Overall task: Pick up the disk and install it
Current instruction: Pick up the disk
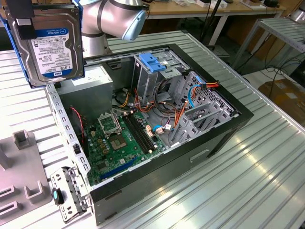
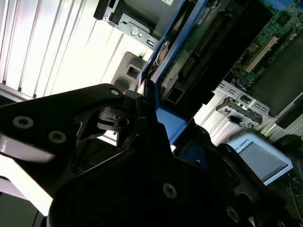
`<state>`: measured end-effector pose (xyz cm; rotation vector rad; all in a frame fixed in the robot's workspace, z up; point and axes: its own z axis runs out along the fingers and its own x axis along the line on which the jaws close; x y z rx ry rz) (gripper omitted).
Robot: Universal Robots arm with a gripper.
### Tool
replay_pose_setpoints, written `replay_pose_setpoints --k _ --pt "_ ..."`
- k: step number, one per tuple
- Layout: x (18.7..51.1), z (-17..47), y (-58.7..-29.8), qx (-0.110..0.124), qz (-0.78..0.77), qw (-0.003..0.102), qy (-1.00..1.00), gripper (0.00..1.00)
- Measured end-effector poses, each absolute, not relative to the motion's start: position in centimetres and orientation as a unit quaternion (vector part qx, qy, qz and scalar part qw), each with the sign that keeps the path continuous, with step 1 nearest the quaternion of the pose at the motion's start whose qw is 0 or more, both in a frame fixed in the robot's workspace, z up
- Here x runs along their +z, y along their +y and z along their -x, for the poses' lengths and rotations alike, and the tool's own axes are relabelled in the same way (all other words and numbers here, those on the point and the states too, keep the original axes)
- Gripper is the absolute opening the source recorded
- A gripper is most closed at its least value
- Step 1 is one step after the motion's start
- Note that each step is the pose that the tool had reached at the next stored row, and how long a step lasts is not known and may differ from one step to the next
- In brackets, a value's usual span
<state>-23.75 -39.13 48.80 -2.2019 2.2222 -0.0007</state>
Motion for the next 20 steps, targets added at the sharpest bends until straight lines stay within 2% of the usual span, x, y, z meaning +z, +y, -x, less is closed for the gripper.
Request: replay_pose_setpoints --k 20 --pt "48.8 23.15 -39.93 0.0 0.704 0.007 0.71 0.37"
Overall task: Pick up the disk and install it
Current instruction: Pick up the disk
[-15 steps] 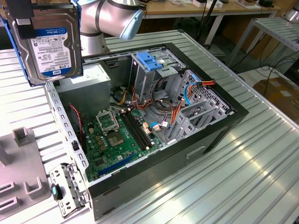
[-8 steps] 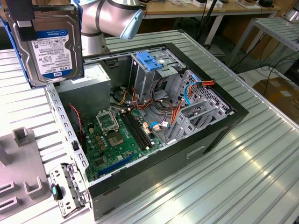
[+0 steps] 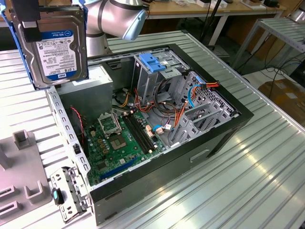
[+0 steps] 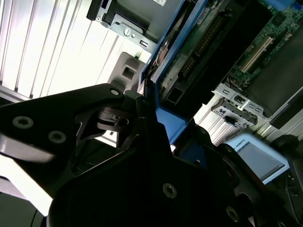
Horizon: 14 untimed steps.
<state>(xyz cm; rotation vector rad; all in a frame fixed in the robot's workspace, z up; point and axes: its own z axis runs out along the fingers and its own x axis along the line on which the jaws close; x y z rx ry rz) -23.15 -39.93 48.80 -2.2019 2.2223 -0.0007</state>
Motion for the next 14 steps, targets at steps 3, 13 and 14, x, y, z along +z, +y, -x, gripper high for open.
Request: replay_pose_setpoints --k 3,13,14 --pt "48.8 22.82 -39.95 0.0 0.704 0.007 0.71 0.37" --pt "48.76 22.7 -40.81 0.0 0.704 0.007 0.71 0.37" --pt "48.76 22.59 -40.82 0.0 0.704 0.007 0.71 0.37"
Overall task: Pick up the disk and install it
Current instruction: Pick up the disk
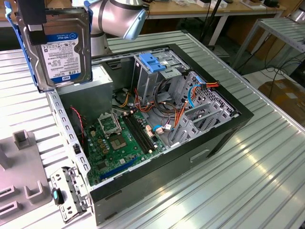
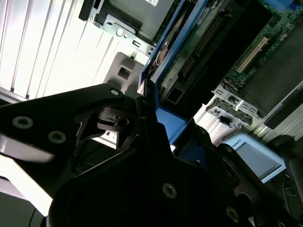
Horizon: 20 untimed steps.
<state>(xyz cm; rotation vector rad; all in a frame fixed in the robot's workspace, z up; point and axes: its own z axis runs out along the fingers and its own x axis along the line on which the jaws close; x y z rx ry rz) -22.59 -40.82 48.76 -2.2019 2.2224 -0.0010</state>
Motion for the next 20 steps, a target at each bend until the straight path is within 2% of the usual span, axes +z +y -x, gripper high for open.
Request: replay_pose_setpoints --k 20 --pt "48.7 20.5 -41.1 -0.001 0.704 0.006 0.71 0.37"
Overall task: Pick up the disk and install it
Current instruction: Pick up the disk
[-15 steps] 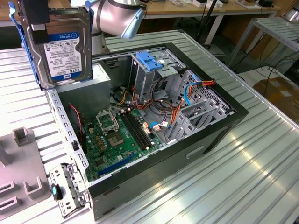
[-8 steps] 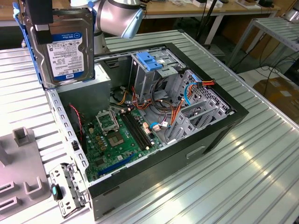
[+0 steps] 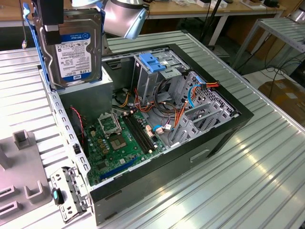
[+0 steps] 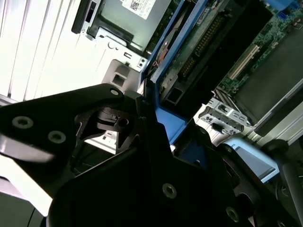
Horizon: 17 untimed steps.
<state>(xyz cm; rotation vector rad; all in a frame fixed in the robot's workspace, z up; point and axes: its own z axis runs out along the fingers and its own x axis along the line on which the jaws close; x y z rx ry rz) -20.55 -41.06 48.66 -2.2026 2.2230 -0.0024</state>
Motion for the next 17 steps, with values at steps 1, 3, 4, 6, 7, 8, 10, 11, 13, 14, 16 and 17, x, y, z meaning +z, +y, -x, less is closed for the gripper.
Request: replay_pose_setpoints --k 1,3,4,6,7,8,10,11,13,14,16,17 --pt "48.7 20.4 -41.1 -0.001 0.704 0.006 0.71 0.37" --pt "48.6 20.2 -41.1 -0.001 0.704 0.006 0.71 0.37" --pt "48.6 20.1 -41.1 -0.001 0.704 0.006 0.71 0.37" --pt "48.6 19.8 -41.1 -0.001 0.704 0.006 0.71 0.37" --pt "48.6 19.7 -41.1 -0.001 0.704 0.006 0.71 0.37" --pt "48.6 19.6 -41.1 -0.001 0.704 0.006 0.71 0.37" --pt "48.6 19.1 -41.1 -0.001 0.704 0.006 0.71 0.37" --pt "48.6 18.8 -41.1 -0.001 0.704 0.006 0.71 0.37" --pt "48.6 18.5 -41.1 -0.001 0.704 0.006 0.71 0.37" --pt "48.6 18.4 -41.1 -0.001 0.704 0.006 0.71 0.37" --pt "48.6 18.1 -41.1 -0.001 0.704 0.006 0.71 0.37" --pt "48.6 17.9 -41.1 -0.001 0.704 0.006 0.71 0.37"
